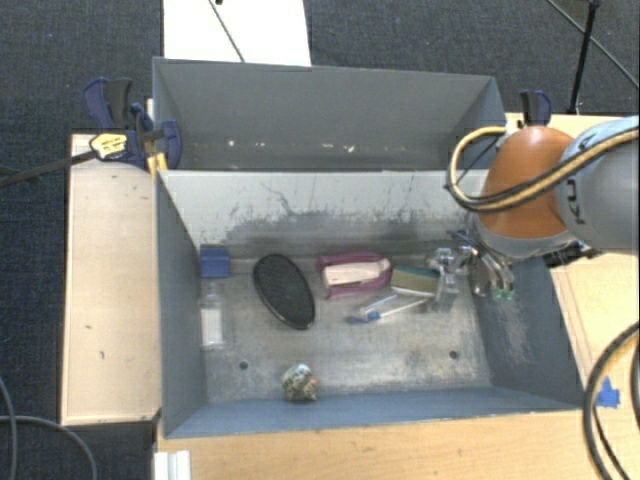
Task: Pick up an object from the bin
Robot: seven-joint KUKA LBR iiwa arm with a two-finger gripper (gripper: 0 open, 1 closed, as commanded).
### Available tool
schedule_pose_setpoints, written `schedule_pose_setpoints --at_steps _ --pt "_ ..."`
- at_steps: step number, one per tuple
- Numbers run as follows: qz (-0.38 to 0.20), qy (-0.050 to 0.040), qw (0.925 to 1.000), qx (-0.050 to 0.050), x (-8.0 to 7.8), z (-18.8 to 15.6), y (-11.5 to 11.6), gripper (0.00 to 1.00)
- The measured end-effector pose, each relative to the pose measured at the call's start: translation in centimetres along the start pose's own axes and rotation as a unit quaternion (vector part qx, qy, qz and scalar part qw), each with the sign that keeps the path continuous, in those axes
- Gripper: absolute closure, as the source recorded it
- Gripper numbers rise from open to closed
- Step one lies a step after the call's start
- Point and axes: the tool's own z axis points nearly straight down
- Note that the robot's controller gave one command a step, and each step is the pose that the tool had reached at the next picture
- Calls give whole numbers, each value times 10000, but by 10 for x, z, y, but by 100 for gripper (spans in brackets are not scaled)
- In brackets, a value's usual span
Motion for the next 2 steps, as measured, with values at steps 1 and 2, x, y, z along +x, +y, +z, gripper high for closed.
schedule_pose_setpoints --at_steps 1,2 --pt "-61 -47 10000 10 -7 -128 -17 100" --pt "1628 -24 9867 5 18 -188 -38 100"
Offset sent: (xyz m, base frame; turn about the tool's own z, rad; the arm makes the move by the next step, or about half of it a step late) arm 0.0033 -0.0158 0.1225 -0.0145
